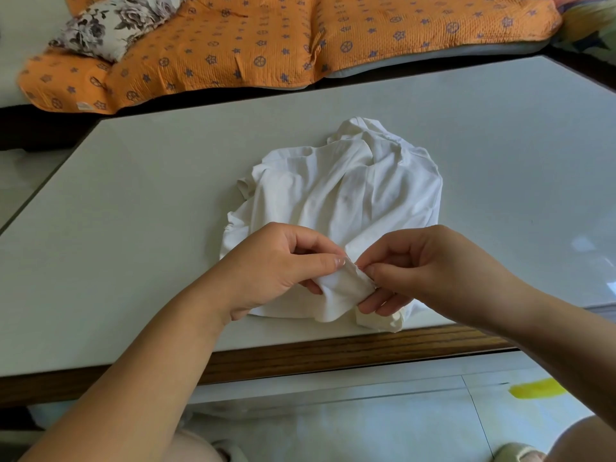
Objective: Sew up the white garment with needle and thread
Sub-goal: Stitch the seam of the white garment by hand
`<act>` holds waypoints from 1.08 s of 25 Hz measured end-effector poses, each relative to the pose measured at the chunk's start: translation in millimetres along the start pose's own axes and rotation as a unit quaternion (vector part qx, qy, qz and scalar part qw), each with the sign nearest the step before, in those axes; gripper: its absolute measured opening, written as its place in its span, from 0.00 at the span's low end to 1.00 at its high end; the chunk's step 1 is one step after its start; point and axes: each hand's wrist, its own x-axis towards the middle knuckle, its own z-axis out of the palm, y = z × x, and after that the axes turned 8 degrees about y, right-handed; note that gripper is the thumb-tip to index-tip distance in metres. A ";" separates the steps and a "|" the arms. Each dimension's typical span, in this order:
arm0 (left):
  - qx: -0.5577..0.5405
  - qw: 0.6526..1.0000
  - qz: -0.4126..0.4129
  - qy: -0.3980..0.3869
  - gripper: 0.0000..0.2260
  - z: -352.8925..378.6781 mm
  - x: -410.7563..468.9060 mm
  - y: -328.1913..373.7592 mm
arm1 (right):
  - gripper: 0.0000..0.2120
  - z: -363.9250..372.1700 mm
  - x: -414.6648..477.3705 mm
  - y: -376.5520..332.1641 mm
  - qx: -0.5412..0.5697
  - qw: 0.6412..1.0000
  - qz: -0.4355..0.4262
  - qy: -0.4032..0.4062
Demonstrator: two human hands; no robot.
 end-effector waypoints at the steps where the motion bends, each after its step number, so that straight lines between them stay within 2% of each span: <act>1: -0.002 1.000 0.000 -0.001 0.05 -0.2 -0.3 0.0 | 0.07 -0.3 0.2 0.0 0.006 1.000 0.000 -0.002; 8: -0.034 0.999 -0.003 -0.009 0.09 0.0 -0.5 1.8 | 0.05 1.7 0.8 0.5 0.022 1.000 0.005 -0.001; 13: -0.046 0.999 -0.007 -0.009 0.05 -0.5 0.6 0.3 | 0.05 1.5 0.2 -1.0 0.024 1.000 0.007 0.005; 17: -0.053 0.999 -0.012 -0.010 0.07 0.0 -0.3 0.9 | 0.05 1.7 -0.2 -1.0 0.031 1.000 0.004 0.004; 21: -0.052 0.998 -0.015 -0.010 0.04 1.3 0.0 0.3 | 0.05 2.4 -0.6 -0.1 0.023 1.000 0.000 -0.003; 27: -0.064 0.998 -0.021 -0.015 0.09 1.7 0.2 0.8 | 0.05 2.4 -0.9 -1.2 0.022 1.000 -0.007 -0.010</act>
